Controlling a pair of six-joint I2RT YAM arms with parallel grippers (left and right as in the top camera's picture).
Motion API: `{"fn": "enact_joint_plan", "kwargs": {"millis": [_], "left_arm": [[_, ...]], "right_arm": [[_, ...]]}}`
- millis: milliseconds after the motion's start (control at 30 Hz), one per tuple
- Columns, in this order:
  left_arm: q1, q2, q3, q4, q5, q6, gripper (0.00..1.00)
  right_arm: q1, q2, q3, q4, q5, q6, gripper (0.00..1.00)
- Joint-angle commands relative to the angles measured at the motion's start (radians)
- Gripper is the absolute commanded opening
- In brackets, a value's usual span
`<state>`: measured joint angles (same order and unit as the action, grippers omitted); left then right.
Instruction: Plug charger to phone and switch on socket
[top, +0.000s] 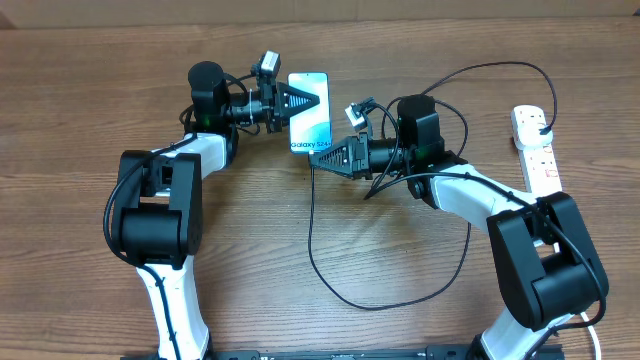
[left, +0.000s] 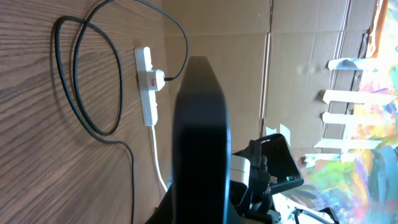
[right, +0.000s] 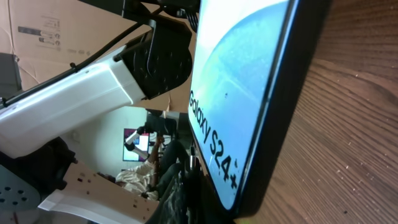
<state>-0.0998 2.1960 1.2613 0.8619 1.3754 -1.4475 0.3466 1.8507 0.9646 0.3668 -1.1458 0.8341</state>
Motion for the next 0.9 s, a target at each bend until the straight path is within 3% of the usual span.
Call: {"fn": "enact_joint_plan", "kwargs": {"millis": [0,867], "left_arm": [[-0.034,-0.003,0.019,0.011,0.056,0.03,0.05],[0.019,-0.003,0.019,0.011,-0.004,-0.034,0.04]], "right_arm": [[-0.01,0.009,0.001,0.001,0.033,0.006,0.04],[-0.006,0.009,0.001,-0.039,-0.008,-0.034,0.04]]}}
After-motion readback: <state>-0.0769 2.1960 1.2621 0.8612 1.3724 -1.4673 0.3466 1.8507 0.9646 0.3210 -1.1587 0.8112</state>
